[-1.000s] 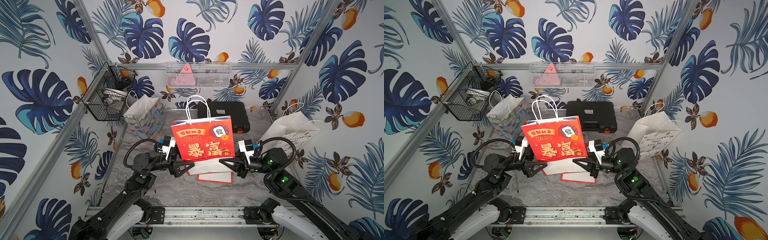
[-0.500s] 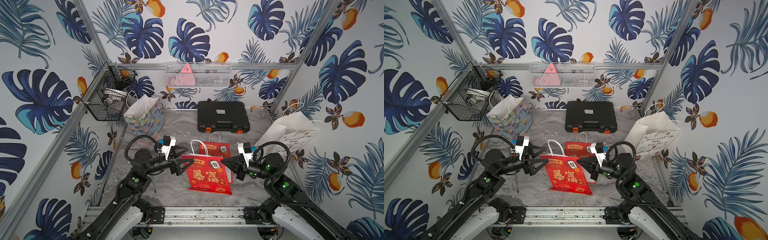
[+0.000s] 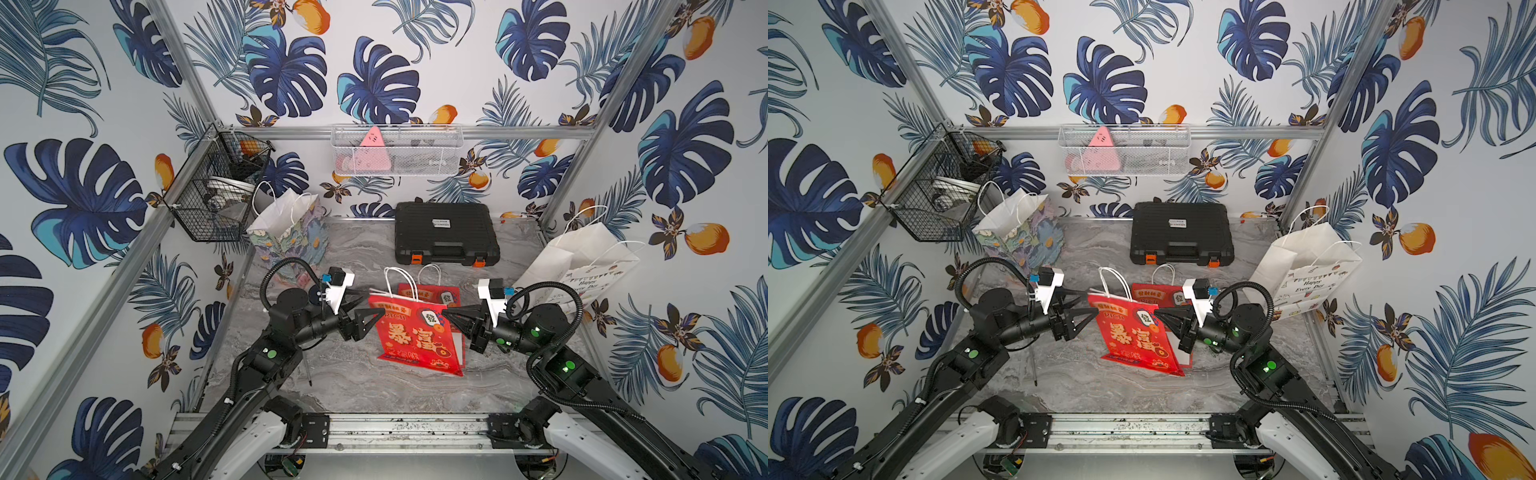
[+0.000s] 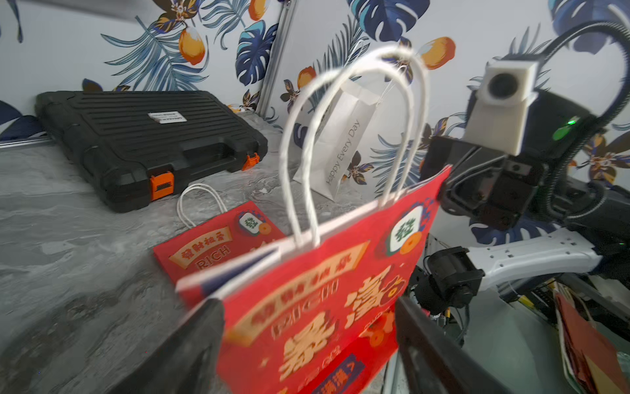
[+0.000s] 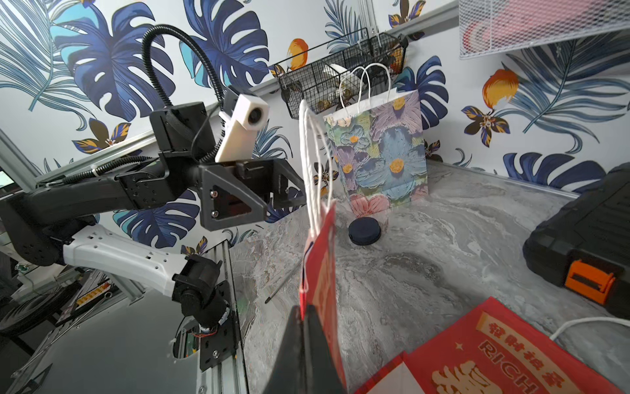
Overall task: Put away the paper bag
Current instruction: Press the paper bag.
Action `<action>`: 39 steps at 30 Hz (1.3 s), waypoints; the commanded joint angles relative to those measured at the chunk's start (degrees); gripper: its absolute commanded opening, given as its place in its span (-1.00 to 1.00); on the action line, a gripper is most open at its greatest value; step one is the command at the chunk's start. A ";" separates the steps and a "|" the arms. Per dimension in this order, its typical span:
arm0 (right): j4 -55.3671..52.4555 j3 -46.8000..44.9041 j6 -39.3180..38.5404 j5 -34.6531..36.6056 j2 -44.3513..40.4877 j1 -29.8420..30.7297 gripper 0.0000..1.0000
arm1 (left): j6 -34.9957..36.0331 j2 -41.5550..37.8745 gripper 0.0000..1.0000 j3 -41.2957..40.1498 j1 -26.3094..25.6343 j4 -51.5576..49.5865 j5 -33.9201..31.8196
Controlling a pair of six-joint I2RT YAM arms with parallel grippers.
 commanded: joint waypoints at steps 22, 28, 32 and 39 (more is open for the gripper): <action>2.65 12.53 3.58 -11.76 -1.03 0.07 -1.00 | -30.19 17.64 -1.00 -6.39 1.62 67.73 29.71; -9.65 15.31 -4.70 -7.09 -2.02 0.06 -1.00 | -28.87 14.73 -1.00 -6.34 1.99 62.22 26.00; -20.59 17.13 -11.23 -1.20 -4.35 0.07 0.39 | -23.28 8.53 -1.00 -4.16 2.06 46.11 20.18; -31.87 15.27 -21.09 13.39 -12.29 0.07 1.00 | -13.36 1.46 -1.00 4.63 2.14 16.14 12.13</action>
